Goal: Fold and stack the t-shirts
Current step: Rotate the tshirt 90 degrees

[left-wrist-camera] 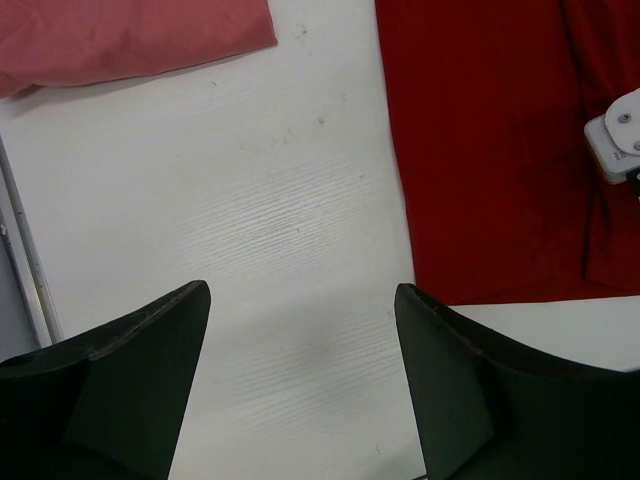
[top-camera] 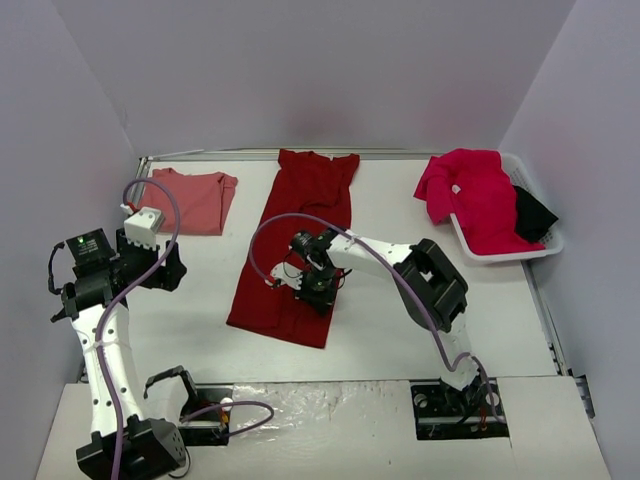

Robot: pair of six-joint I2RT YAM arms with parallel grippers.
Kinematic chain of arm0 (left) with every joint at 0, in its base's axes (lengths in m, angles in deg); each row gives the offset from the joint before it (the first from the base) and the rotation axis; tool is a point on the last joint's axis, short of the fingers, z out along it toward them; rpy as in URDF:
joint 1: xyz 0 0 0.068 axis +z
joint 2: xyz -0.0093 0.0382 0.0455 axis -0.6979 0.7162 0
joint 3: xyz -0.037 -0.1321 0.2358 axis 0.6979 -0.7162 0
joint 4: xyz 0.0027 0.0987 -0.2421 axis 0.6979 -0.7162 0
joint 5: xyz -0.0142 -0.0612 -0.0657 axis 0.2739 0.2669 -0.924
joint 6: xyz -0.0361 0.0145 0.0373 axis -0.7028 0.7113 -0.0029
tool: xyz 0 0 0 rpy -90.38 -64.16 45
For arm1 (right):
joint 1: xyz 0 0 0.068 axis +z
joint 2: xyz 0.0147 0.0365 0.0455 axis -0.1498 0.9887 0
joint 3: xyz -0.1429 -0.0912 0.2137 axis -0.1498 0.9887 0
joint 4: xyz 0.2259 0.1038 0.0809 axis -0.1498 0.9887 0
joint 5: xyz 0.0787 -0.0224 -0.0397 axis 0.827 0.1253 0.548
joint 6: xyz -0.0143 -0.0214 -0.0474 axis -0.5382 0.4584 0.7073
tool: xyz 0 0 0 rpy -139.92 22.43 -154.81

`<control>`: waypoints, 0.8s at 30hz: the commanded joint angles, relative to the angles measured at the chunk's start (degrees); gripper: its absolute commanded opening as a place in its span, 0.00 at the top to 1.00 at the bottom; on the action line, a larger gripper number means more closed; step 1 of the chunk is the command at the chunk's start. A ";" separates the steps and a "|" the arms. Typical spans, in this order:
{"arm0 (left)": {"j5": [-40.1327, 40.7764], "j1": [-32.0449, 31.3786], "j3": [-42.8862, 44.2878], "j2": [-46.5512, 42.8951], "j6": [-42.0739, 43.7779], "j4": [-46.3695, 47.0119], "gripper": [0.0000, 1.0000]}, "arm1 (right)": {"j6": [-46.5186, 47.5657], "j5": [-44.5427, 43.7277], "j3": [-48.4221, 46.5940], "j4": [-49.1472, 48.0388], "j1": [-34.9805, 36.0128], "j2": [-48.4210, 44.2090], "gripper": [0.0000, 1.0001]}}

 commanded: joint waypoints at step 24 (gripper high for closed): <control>-6.81 0.03 0.62 0.52 1.88 -1.21 0.24 | -1.18 -3.99 10.35 -0.05 -11.80 -8.30 1.00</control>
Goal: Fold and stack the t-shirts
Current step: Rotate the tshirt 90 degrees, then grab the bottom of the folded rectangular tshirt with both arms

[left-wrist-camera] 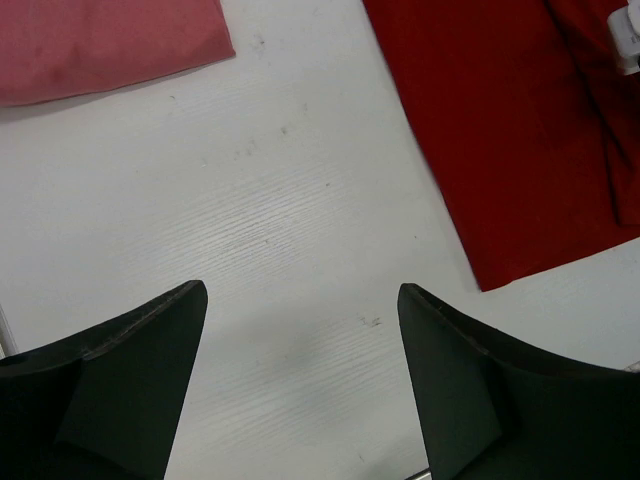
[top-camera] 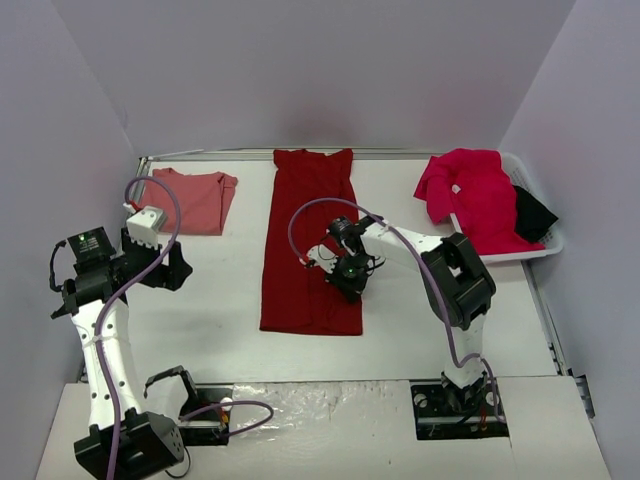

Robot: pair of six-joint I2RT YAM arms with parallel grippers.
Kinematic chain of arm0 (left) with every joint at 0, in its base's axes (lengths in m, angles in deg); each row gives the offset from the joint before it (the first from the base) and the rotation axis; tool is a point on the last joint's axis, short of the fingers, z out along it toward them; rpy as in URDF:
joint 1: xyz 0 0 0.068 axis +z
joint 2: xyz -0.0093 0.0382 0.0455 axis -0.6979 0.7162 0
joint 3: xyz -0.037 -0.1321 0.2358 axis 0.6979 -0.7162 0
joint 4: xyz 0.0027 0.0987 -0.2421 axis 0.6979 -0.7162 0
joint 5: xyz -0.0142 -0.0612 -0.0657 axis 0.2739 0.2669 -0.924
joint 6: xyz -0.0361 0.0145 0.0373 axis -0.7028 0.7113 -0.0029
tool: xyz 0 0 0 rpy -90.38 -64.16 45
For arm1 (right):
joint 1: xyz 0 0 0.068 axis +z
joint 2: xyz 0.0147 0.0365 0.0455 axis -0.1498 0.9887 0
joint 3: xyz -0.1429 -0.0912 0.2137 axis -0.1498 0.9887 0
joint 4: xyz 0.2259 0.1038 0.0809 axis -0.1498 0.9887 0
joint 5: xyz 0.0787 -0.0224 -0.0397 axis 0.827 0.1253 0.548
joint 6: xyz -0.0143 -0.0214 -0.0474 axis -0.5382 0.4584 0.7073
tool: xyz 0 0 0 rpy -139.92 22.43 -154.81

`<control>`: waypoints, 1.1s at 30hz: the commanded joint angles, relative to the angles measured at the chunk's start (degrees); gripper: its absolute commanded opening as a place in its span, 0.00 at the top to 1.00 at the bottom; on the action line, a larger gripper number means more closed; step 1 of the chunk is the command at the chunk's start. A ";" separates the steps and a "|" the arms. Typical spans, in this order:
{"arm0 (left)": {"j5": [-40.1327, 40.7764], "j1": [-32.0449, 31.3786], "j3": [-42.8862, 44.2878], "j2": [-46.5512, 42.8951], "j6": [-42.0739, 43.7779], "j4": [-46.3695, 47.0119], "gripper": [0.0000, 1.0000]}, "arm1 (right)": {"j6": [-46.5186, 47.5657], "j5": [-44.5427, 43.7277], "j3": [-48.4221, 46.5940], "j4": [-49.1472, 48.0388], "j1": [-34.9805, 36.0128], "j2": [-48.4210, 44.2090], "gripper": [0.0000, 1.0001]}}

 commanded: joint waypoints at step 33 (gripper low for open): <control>34.51 -56.38 -2.97 6.29 8.98 1.39 0.23 | -2.57 13.25 11.83 0.93 -35.94 -32.64 0.59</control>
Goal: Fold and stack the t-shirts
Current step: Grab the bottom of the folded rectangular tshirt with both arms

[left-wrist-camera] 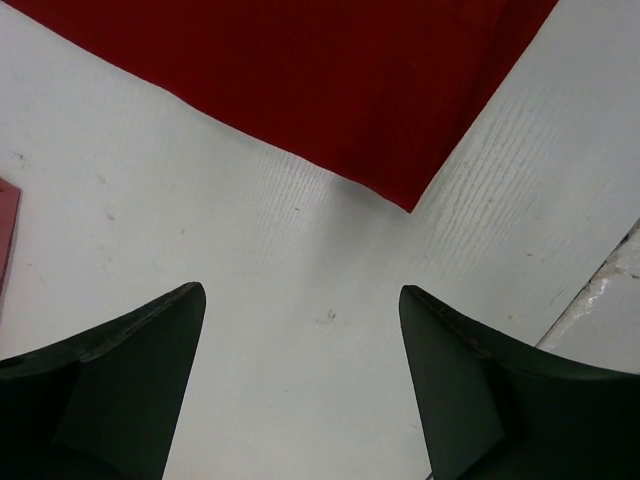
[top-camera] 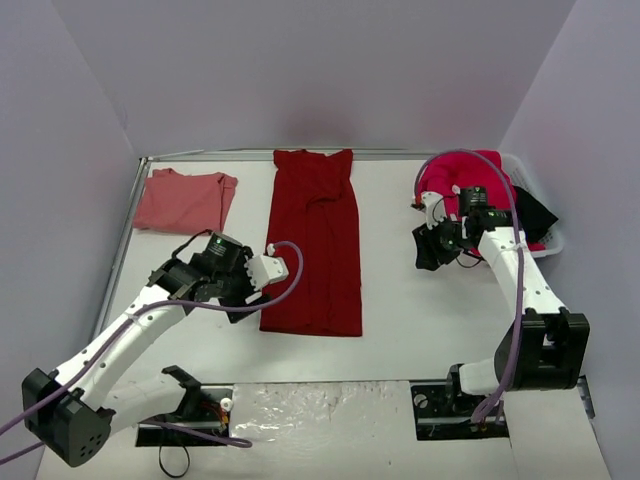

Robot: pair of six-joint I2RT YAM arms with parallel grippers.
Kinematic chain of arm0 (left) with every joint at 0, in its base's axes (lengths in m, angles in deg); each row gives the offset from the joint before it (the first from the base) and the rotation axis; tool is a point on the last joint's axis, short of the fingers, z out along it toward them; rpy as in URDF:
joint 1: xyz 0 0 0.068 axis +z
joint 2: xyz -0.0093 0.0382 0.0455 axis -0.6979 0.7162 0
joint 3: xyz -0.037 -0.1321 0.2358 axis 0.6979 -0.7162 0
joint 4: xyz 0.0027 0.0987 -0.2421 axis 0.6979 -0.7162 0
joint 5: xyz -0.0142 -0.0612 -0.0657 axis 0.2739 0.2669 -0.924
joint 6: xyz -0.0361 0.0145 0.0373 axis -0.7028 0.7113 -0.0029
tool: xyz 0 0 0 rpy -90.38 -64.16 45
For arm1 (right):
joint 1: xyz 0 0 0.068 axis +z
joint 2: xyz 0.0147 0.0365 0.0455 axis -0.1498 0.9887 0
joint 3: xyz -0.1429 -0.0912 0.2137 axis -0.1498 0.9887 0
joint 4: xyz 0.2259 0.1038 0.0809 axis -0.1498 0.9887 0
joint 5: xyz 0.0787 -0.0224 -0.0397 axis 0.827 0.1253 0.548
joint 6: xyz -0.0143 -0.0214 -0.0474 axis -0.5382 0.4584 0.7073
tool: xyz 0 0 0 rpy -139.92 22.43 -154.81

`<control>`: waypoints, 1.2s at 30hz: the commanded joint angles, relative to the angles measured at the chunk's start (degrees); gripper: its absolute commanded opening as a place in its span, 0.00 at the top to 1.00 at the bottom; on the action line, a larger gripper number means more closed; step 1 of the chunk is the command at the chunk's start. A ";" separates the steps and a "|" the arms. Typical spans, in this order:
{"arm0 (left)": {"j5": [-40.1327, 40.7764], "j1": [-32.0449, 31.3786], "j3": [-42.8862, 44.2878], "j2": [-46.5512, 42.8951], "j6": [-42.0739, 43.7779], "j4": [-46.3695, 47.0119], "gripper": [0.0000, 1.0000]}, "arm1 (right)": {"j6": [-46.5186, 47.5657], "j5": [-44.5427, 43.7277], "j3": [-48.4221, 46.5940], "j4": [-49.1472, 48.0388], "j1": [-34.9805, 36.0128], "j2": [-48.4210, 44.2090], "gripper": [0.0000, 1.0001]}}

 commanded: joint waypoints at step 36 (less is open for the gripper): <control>15.70 -22.56 -14.57 15.36 7.57 25.47 0.24 | -1.90 9.09 5.17 -1.70 -7.19 -1.64 0.51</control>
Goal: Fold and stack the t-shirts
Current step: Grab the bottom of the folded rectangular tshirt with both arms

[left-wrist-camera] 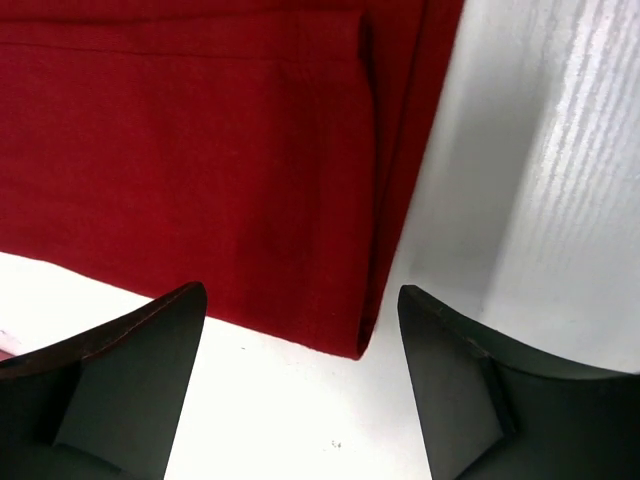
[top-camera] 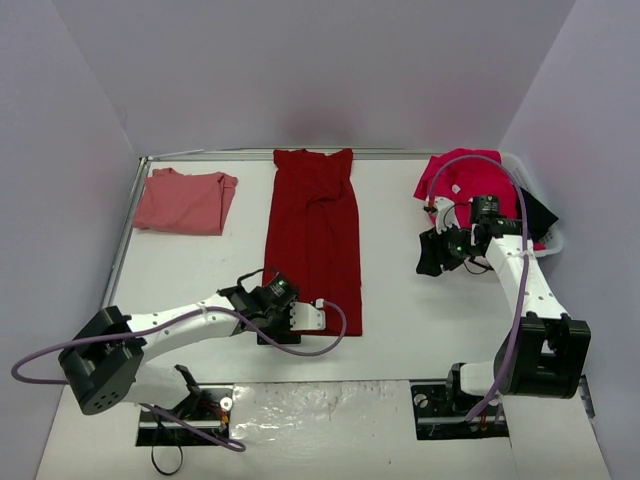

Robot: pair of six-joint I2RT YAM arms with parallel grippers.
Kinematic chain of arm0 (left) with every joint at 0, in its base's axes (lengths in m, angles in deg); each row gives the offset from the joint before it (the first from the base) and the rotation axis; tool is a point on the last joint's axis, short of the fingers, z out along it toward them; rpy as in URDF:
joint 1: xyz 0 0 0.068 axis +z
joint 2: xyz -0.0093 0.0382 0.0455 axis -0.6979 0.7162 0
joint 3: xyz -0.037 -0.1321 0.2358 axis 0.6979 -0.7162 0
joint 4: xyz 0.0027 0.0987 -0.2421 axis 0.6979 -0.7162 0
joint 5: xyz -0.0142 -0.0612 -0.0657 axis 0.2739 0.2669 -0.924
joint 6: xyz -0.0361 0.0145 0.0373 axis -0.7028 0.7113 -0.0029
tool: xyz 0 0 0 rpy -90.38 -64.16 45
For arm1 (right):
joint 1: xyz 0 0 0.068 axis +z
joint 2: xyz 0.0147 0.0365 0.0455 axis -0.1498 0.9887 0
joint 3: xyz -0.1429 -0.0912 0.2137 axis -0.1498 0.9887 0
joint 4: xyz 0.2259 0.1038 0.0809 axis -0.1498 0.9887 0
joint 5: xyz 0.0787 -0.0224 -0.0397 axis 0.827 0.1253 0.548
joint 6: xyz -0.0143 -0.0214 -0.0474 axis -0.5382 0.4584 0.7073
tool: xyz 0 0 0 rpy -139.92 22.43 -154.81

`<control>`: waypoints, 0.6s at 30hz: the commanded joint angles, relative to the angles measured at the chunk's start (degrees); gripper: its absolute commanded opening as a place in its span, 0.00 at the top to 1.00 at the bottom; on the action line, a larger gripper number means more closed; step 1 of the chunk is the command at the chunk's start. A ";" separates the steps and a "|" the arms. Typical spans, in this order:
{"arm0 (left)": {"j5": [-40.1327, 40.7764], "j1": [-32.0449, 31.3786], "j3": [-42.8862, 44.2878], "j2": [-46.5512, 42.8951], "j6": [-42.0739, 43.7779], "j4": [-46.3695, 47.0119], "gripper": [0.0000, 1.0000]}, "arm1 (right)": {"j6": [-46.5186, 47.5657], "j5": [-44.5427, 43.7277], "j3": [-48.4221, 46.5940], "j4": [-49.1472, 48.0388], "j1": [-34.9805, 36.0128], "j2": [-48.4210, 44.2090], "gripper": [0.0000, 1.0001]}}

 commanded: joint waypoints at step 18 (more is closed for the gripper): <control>7.05 -0.28 2.03 2.43 2.46 -3.80 0.38 | -0.13 0.04 -0.70 0.84 1.50 2.77 0.51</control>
